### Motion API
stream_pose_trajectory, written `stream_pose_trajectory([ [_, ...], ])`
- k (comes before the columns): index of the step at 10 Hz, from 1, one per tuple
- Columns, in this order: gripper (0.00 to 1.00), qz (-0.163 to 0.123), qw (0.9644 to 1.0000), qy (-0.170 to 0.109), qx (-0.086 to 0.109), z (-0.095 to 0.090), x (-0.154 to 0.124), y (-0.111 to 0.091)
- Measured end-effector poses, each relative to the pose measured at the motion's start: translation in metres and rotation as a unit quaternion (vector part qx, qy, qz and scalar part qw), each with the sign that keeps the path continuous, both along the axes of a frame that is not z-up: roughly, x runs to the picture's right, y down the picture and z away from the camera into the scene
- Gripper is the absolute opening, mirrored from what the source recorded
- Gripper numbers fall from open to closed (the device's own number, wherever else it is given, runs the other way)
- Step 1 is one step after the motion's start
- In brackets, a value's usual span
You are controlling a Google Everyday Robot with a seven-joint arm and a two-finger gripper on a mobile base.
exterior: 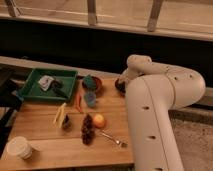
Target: Place eraser in table surface
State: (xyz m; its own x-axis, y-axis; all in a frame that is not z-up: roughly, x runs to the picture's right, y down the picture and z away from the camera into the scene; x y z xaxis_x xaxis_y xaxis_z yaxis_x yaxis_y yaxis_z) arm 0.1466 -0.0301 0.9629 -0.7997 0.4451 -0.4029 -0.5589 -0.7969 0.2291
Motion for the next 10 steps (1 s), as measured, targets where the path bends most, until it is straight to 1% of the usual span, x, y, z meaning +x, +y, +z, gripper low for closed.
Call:
stream_pose_trajectory([
  [2,0.00,-0.001,0.9998,-0.010,0.018,-0.020,-0.002,-0.014],
  [3,0.00,-0.005,0.9995,-0.017,0.028,-0.034,-0.004,-0.023],
  [4,0.00,-0.012,0.9987,-0.028,0.039,-0.055,-0.007,-0.032],
  [5,0.00,-0.019,0.9981,-0.038,0.045,-0.070,-0.011,-0.036],
  [6,0.00,-0.027,0.9973,-0.049,0.047,-0.088,-0.017,-0.033],
  [7,0.00,-0.033,0.9967,-0.056,0.047,-0.101,-0.022,-0.027],
  [8,0.00,-0.049,0.9959,-0.061,0.045,-0.116,-0.030,-0.014],
  [9,0.00,-0.058,0.9956,-0.063,0.039,-0.126,-0.038,-0.001],
  [10,0.00,-0.066,0.9951,-0.069,0.025,-0.141,-0.050,0.017],
])
